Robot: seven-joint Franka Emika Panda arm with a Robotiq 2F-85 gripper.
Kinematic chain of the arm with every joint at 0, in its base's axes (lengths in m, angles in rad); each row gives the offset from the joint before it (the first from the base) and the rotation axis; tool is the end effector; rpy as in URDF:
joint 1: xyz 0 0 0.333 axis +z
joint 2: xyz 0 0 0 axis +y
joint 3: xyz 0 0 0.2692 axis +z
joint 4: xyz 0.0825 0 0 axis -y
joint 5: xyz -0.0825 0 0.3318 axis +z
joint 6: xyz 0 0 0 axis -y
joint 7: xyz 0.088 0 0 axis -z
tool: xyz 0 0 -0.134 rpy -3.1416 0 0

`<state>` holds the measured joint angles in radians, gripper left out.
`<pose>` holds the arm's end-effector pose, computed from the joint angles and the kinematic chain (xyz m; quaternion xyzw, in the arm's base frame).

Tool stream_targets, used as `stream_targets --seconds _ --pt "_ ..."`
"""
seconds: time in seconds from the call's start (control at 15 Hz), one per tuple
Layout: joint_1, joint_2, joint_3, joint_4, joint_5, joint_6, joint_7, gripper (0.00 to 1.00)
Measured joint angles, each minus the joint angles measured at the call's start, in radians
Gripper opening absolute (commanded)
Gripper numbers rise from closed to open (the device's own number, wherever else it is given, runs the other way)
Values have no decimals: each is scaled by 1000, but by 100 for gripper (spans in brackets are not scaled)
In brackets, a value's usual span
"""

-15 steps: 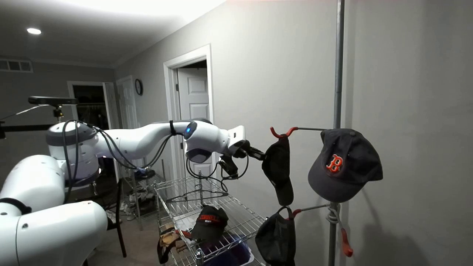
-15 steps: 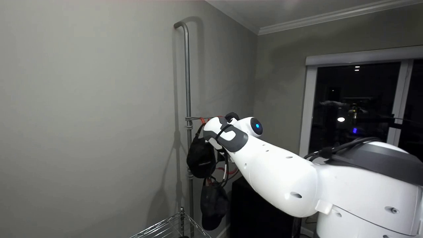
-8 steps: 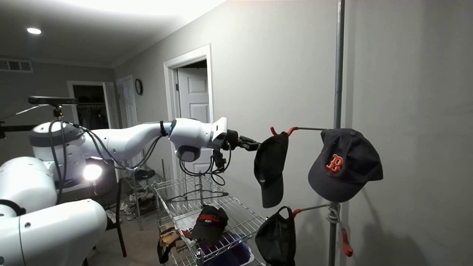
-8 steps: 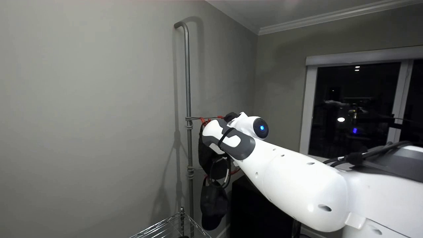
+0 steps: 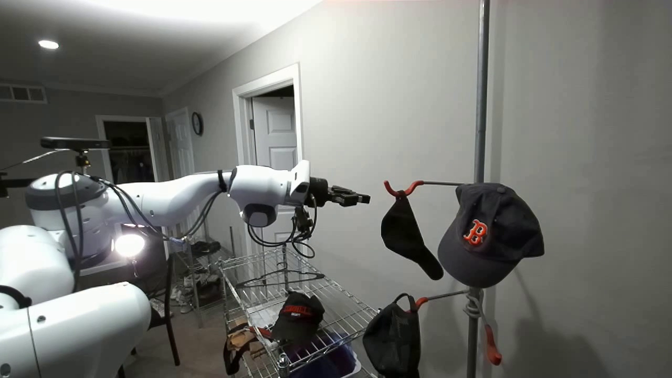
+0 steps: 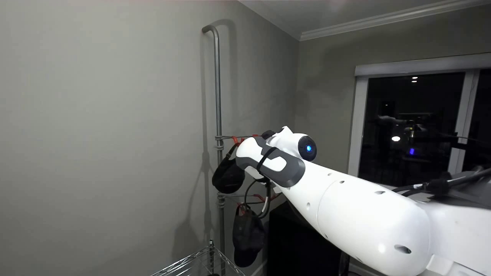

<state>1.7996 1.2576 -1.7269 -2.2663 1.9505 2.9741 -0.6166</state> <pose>0.4678 0.0736 0.4637 0.7545 -0.1859 0.6246 0.0772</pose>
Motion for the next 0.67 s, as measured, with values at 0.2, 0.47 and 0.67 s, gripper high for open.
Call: stream_targets --seconds 0.2,0.47,0.67 --pt "15 -1 -15 -2 -3 32 11 36" --pt "26 -9 6 -10 -16 33 13 61" --pt "6 -18 64 -11 -58 33 39 80"
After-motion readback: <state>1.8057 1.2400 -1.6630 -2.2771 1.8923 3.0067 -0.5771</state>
